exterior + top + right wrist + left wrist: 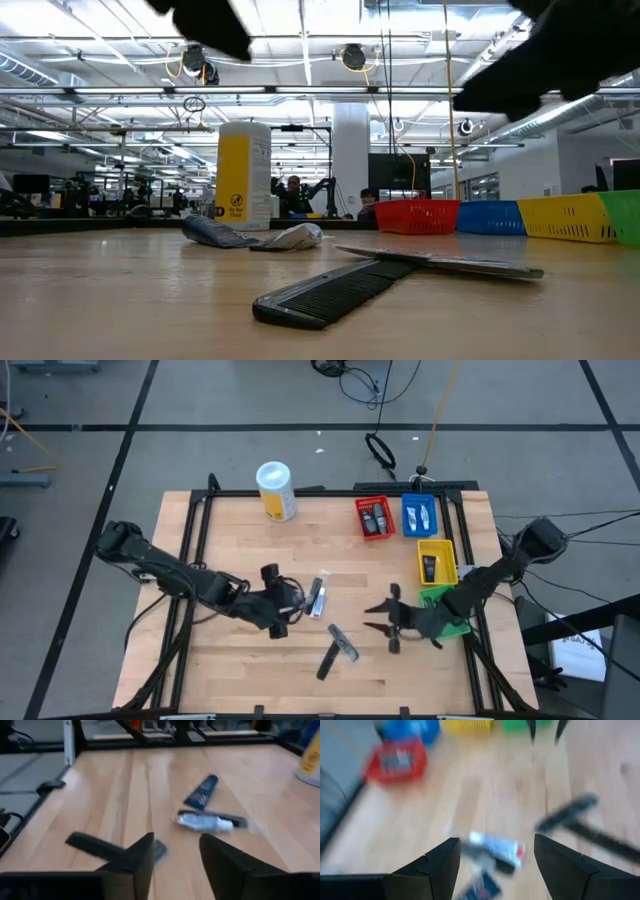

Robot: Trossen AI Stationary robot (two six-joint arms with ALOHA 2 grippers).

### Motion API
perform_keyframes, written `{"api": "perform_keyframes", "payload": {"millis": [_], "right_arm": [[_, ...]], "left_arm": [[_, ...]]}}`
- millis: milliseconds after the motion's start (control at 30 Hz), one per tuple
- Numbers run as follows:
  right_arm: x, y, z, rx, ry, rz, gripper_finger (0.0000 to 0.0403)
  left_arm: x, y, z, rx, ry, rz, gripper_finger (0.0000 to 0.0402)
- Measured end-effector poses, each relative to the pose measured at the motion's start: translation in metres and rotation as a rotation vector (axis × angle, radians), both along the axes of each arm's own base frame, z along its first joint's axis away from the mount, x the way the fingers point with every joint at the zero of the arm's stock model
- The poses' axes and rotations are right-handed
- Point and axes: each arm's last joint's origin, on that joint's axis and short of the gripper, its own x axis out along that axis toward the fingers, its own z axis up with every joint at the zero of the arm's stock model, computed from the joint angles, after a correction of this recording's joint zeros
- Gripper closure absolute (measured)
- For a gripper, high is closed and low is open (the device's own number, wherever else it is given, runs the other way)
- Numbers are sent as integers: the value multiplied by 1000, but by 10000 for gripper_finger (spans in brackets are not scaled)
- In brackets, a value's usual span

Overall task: Pick & Place Travel size toiletries
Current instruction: Put the white toothpaste into the blue bin

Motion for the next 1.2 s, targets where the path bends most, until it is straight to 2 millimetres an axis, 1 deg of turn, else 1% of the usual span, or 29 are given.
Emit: {"api": "perform_keyframes", "payload": {"millis": [67,133,267,367,433,533,600,700,800,933,1033,1133,1200], "right_arm": [[8,-8,-4,21,-14,24,231],[14,-12,-11,43,26,54,210],[21,-12,-22,69,78,76,184],[21,-8,-29,70,106,92,180],[21,-6,-34,78,139,145,180],[22,-3,-36,116,157,237,184],[22,-2,-37,126,161,251,187],[23,-1,-35,135,138,252,187],[22,0,-35,134,139,253,184],[22,0,-35,133,140,252,185],[22,-1,-35,132,141,251,188],[22,-1,-35,131,137,251,189],[23,-1,-35,128,136,245,190]], "left_arm": [[1,4,-12,-34,79,44,154],[4,8,-26,-52,119,105,153],[15,17,-55,-66,138,192,153],[26,20,-76,-66,89,227,153],[33,18,-87,-67,31,230,154],[42,14,-100,-72,-62,204,153],[50,9,-103,-75,-120,176,153],[56,2,-105,-57,-178,131,153],[55,-2,-104,-39,-184,101,153],[54,-2,-106,-87,-183,138,153],[57,-1,-114,-179,-156,141,154],[57,-3,-128,-261,-93,142,154],[56,-5,-135,-274,-58,164,153]]}}
